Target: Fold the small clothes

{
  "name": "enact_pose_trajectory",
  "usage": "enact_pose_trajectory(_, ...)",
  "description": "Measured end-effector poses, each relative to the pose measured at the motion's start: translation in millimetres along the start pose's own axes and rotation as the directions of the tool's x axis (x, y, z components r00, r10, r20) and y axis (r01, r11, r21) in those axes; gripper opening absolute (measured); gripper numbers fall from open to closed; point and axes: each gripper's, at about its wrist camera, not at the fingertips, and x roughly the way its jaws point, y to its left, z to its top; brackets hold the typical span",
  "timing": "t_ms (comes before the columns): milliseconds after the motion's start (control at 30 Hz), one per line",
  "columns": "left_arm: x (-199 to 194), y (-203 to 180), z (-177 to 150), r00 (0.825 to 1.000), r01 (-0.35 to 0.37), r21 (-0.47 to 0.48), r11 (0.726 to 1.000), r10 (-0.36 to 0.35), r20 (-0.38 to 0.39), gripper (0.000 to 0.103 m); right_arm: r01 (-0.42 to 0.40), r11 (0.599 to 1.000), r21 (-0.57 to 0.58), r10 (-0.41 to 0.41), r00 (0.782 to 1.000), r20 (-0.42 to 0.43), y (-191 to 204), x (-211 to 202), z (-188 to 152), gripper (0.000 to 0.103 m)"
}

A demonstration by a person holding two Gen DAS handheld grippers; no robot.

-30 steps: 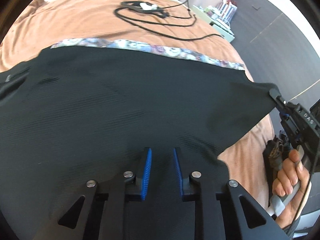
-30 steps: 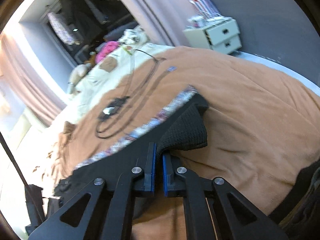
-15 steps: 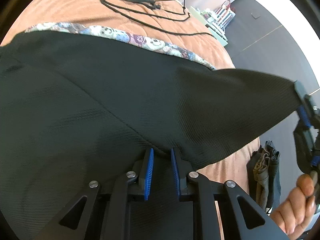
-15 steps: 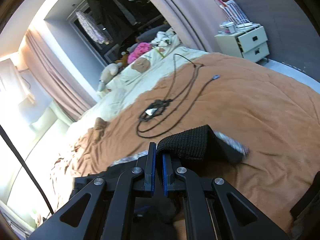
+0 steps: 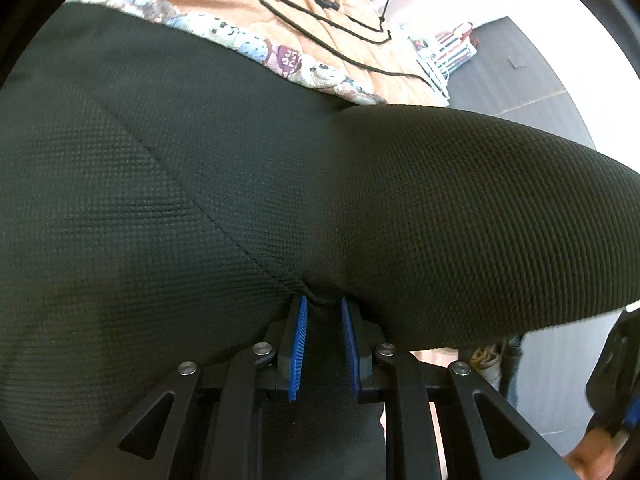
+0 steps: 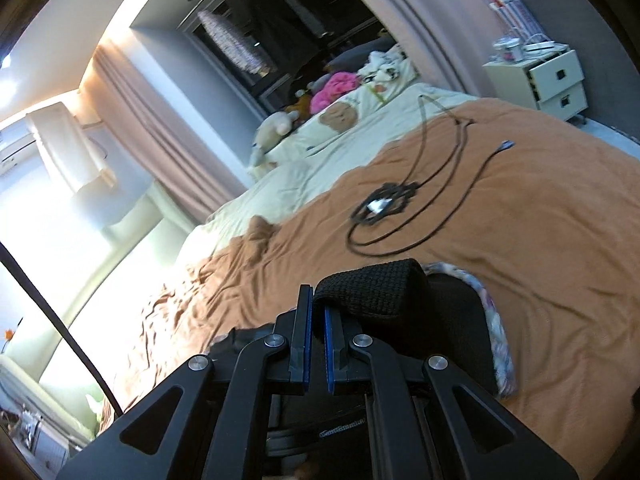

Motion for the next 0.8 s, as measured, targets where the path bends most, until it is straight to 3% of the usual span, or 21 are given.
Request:
enact_pose_trajectory(200, -27, 11, -3, 1.0, -0.014, 0.005, 1.0, 0.014, -0.008, 0.019, -0.025, 1.0, -0.002, 0.025, 0.999, -0.038, -8, 10, 1, 0.002)
enact_pose_trajectory(533, -104, 55, -1, 0.991, -0.101, -0.039, 0.994, 0.104, 0.083, 0.019, -0.047, 0.998, -0.04, 0.041, 0.988, -0.147, 8, 42, -4, 0.002)
enact_pose_trajectory(667, -134, 64, -2, 0.984, -0.131, -0.06, 0.99, 0.138, 0.114, 0.019, -0.032, 0.998, -0.06, 0.016, 0.971, -0.237, 16, 64, -12, 0.002)
enact_pose_trajectory(800, -156, 61, -3, 0.978, -0.157, -0.049, 0.986, 0.162, 0.131, 0.019, 0.014, 1.0, -0.023, -0.022, 0.922, -0.387, 11, 90, -23, 0.01)
